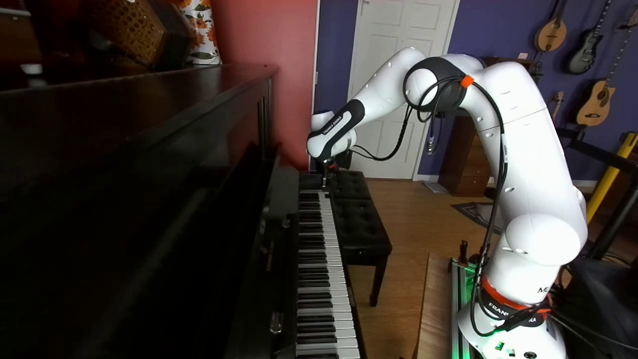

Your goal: Press the fifth black key to the right on the keyboard

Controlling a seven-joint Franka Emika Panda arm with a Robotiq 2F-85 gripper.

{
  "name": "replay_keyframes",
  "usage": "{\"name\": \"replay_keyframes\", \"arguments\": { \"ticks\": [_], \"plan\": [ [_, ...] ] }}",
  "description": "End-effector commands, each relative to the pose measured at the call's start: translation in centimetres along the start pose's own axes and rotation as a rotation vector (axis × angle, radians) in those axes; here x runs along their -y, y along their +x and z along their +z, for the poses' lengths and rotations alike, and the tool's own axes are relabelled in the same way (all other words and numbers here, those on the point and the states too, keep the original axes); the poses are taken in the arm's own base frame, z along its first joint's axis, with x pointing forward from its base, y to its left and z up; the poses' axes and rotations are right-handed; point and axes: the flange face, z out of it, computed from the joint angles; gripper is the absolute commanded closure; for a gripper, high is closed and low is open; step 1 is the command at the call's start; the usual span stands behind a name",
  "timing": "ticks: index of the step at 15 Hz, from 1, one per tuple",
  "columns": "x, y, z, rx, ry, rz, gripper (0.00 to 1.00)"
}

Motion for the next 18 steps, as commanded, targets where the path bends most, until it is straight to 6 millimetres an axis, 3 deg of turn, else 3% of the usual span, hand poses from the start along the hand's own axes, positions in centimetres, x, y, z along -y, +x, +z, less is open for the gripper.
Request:
{"name": "replay_keyframes", "arguments": {
  "ticks": [1, 2, 7, 18],
  "plan": [
    [-1.2, 1.4, 1.7, -0.021, -0.019, -0.032, 1.00],
    [-0.3, 0.7, 0.7, -0.009, -0.008, -0.007, 1.00],
    [-0.3, 1.0, 0.7, -0.013, -0.009, -0.008, 1.00],
    [-1.6, 3.2, 4.6, -0.044, 0.000, 0.200, 1.00]
  ]
}}
